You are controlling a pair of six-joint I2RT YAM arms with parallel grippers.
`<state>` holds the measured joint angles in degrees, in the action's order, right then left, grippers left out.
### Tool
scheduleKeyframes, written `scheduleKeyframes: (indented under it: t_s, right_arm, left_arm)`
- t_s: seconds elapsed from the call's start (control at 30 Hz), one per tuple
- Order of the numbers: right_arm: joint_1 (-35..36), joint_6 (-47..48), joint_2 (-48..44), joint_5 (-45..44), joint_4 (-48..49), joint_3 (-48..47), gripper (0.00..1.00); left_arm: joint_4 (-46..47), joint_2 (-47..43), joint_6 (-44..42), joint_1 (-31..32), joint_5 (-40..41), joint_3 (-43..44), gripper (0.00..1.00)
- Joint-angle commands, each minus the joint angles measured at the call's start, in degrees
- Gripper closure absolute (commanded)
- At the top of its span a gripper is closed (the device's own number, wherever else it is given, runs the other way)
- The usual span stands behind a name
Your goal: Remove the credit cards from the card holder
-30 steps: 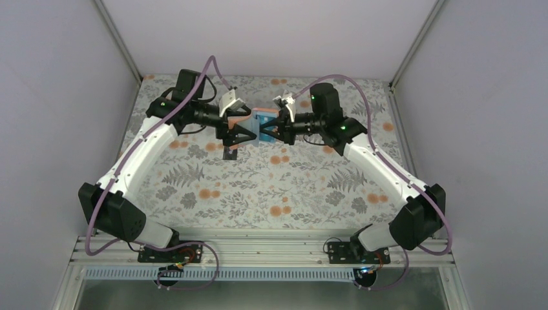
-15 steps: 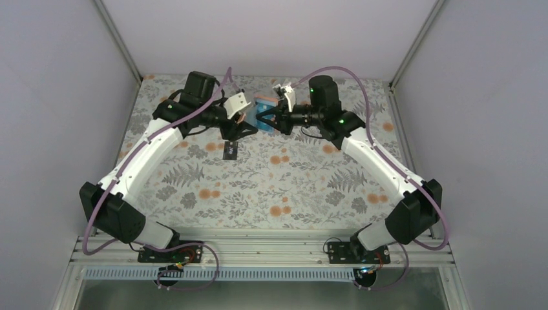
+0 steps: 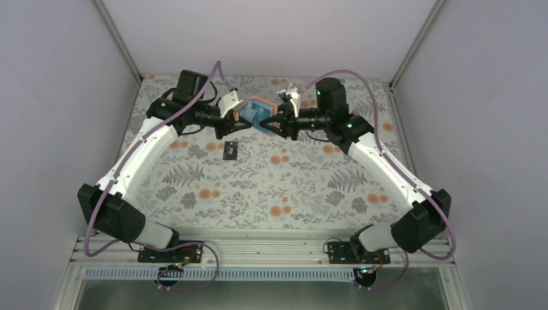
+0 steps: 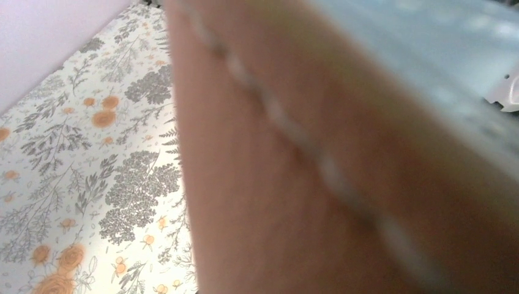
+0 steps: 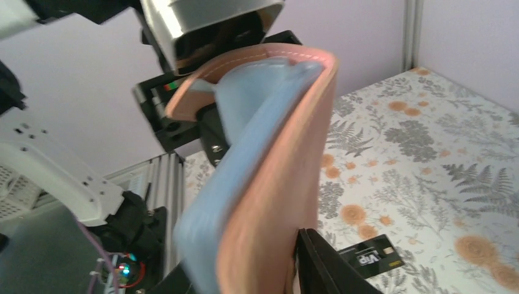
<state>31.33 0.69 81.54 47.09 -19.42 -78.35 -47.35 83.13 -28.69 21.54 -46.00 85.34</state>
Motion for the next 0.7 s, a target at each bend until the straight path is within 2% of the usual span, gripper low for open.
scheduleKeyframes:
  t_s: [0.0, 0.1, 0.3, 0.37, 0.4, 0.47, 0.5, 0.63, 0.67]
  right_arm:
    - [-1.78, 1.04, -3.72, 5.37, 0.00, 2.08, 0.68]
    - [-2.32, 0.42, -3.60, 6.29, 0.57, 2.48, 0.68]
    - [-2.89, -0.83, -3.08, 6.23, 2.00, 1.90, 0.95]
    - [-3.57, -1.84, -2.87, 5.50, 2.19, 1.96, 0.96]
    - [-3.94, -2.69, -2.62, 4.48, 2.01, 1.91, 0.96]
    - [-5.23, -5.03, -1.96, 0.82, 1.14, 1.84, 0.96]
    - [-5.91, -6.39, -1.39, -2.10, 0.27, 1.68, 0.96]
    - [-8.33, -14.04, 1.80, -22.37, -7.08, -0.62, 0.96]
    - [-8.38, -15.77, 2.79, -30.32, -9.00, -1.19, 0.96]
  left_arm:
    - [-0.15, -1.03, -2.83, -1.29, -6.27, 1.18, 0.98]
    - [-0.54, -1.05, -3.48, -1.23, -6.69, 0.85, 0.98]
    - [-0.01, -0.73, -2.41, -1.24, -7.28, 0.58, 0.98]
    - [0.70, -0.68, -0.17, -1.95, -8.14, 0.97, 0.97]
    - [1.78, -0.50, 2.07, -2.99, -8.65, 1.01, 0.88]
    - [4.16, 0.23, 6.76, -6.61, -8.40, 0.88, 0.59]
    - [5.62, 0.86, 9.16, -8.49, -6.90, 0.88, 0.54]
    - [10.14, 1.96, 15.92, -13.10, 8.31, -0.21, 0.52]
    - [11.45, 1.59, 16.31, -13.81, 10.65, -1.47, 0.52]
